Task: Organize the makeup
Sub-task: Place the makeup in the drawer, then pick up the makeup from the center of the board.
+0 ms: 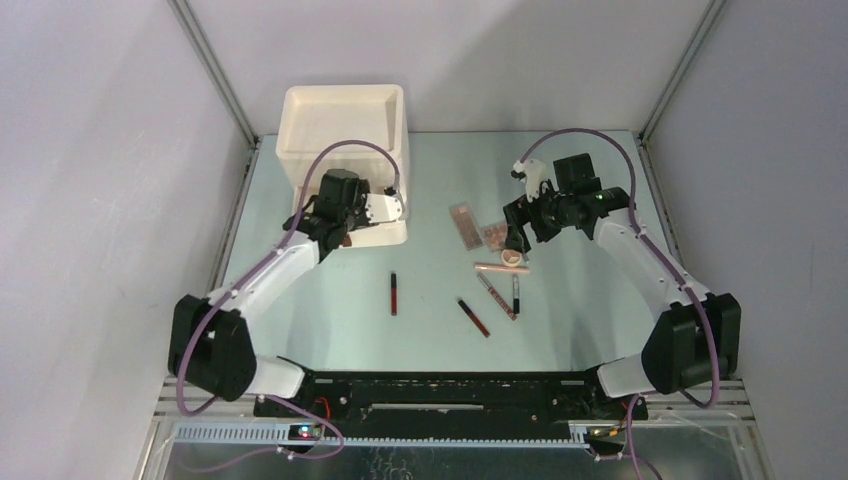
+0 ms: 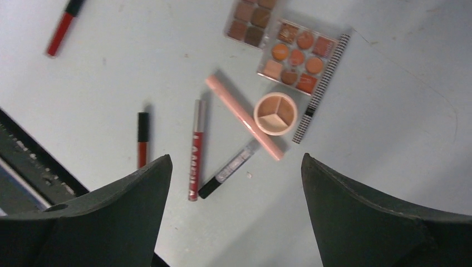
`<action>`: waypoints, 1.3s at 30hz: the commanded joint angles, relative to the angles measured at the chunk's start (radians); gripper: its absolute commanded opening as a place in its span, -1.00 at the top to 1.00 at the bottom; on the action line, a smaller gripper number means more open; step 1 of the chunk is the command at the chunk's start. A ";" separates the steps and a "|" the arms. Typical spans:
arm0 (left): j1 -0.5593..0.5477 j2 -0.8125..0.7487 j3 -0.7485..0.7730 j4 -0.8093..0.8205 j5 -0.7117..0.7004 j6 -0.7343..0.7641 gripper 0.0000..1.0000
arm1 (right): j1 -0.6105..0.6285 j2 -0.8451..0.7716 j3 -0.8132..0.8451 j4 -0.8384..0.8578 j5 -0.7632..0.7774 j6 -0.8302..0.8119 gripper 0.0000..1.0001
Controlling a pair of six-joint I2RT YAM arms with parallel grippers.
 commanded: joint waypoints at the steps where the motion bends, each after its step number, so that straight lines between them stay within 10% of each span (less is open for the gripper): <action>1: 0.012 -0.124 0.034 0.003 0.038 -0.035 -0.22 | -0.008 0.039 0.007 0.034 0.101 0.002 -0.86; 16: 0.035 -0.681 -0.148 0.016 0.332 -0.467 -0.92 | -0.054 0.358 0.145 -0.054 0.226 -0.078 -0.50; 39: 0.034 -0.734 -0.171 0.021 0.359 -0.554 -0.95 | -0.038 0.529 0.190 -0.056 0.282 -0.096 -0.15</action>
